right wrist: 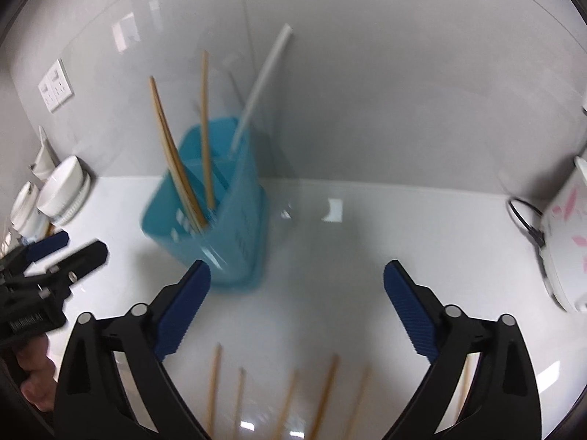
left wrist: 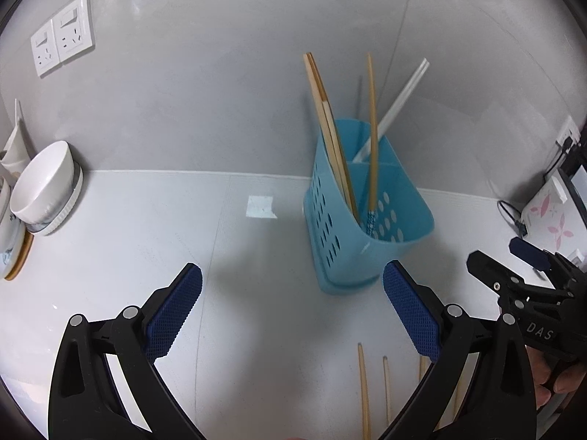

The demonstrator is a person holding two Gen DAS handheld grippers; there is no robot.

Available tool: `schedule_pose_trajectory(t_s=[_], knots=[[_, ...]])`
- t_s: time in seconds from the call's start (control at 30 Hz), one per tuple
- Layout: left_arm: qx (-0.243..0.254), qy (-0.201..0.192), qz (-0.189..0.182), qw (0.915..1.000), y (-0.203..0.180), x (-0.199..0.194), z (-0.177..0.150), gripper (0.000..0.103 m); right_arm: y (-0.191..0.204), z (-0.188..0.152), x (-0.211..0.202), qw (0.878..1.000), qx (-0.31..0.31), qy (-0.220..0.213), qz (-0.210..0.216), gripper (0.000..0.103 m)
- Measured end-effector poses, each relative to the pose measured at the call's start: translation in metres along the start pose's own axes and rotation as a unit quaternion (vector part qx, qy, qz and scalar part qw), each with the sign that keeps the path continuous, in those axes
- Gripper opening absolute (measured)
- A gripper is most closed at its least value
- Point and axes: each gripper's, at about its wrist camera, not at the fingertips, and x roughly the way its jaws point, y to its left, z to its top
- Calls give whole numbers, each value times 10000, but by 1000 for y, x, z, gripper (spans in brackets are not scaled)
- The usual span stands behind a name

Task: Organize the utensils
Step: 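Move both open tools back over the row of chopsticks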

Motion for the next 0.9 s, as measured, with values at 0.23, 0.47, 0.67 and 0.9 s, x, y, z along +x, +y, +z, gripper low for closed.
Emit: schedule_pose_trajectory(t_s=[0.23,0.47,0.67,0.9], knots=[[62,338,-18,9994,-10,2,-26,97,-34,-39,-7,9984,297,377,-284,93],[-22,744,-28,9972,-22,8,-57,97,-56,-74,-13,9955,375,762,-412,93],[-101,1135,35,9935,-34,16,-86,97,-65,-102,-12,9918,257,1184,-413,93],[-66,1510,105,9885,-41,27,-117,97,-66,-123,-7,9855,240,1630,-404,93]])
